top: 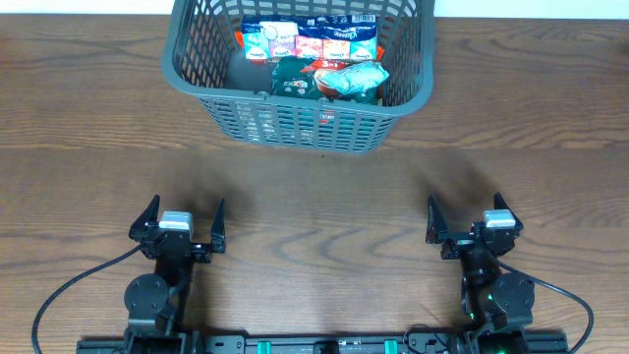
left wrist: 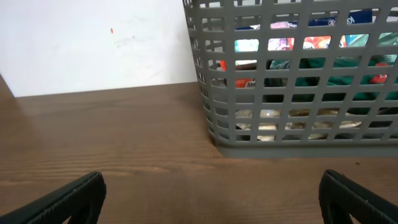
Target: Pack container
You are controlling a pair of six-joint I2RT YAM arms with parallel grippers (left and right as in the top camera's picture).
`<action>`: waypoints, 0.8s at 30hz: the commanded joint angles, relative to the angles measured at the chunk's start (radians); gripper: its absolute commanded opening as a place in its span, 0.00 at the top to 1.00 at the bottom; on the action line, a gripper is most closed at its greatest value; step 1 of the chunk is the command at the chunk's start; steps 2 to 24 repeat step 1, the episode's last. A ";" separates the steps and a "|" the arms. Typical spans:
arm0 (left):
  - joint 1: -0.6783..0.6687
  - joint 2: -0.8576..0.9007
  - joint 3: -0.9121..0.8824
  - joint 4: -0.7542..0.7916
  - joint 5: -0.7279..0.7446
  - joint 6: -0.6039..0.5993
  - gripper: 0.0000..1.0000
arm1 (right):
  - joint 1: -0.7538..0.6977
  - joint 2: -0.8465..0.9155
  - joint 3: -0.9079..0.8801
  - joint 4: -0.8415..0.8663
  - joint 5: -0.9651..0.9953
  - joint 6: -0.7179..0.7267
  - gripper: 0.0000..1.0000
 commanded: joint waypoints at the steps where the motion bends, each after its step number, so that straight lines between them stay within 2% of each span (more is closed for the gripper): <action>1: 0.004 -0.006 -0.014 -0.038 0.026 -0.001 0.01 | -0.009 -0.005 -0.002 -0.005 0.010 0.015 0.01; 24: 0.004 -0.006 -0.014 -0.038 0.026 -0.001 0.01 | -0.009 -0.005 -0.002 -0.005 0.010 0.015 0.01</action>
